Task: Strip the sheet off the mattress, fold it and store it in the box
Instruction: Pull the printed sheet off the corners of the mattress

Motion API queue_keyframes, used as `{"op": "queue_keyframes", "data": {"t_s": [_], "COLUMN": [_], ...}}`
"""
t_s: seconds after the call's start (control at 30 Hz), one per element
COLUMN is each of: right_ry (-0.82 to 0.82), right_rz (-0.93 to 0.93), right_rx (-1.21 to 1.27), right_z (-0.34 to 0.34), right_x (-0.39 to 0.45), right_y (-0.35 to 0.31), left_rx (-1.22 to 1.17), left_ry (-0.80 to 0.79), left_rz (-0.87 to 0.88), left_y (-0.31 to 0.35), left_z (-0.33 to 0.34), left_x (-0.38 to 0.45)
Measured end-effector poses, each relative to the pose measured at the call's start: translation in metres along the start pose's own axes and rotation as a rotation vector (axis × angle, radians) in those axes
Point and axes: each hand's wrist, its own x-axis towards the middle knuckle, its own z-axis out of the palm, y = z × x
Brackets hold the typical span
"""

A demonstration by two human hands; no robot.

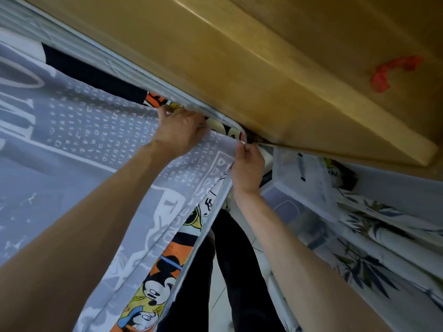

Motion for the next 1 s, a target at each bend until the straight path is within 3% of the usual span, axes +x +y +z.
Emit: {"op": "queue_keyframes", "data": {"t_s": [0.1,0.17,0.27,0.37,0.5,0.77,1.0], "right_ry": [-0.033,-0.057,-0.003,0.068,0.128,0.131,0.266], "right_rz": [-0.121,-0.176,-0.075,-0.038,-0.008,0.150,0.152], "right_rx": [0.100,0.033,-0.168,-0.180,-0.088,0.092,0.220], "right_z": [-0.016,-0.020,-0.012,0.002,0.004,0.010,0.022], "right_x": [-0.020,-0.014,0.019,0.036,0.038,0.044,0.036], "right_y": [-0.005,-0.005,-0.002,0.010,0.016,0.013,0.014], "left_rx": [-0.115,-0.169,-0.172,-0.128,-0.153,-0.085,-0.021], "left_ry": [0.127,0.135,0.065,0.083,0.153,0.096,0.263], "left_rz": [0.031,0.007,-0.062,-0.105,-0.185,-0.352,-0.278], "left_y": [0.000,-0.003,-0.003,-0.003,0.002,0.024,0.023], "left_z": [-0.002,0.000,0.008,0.018,0.025,0.027,0.036], "left_x": [-0.010,-0.008,0.005,0.012,0.010,0.014,0.005]}}
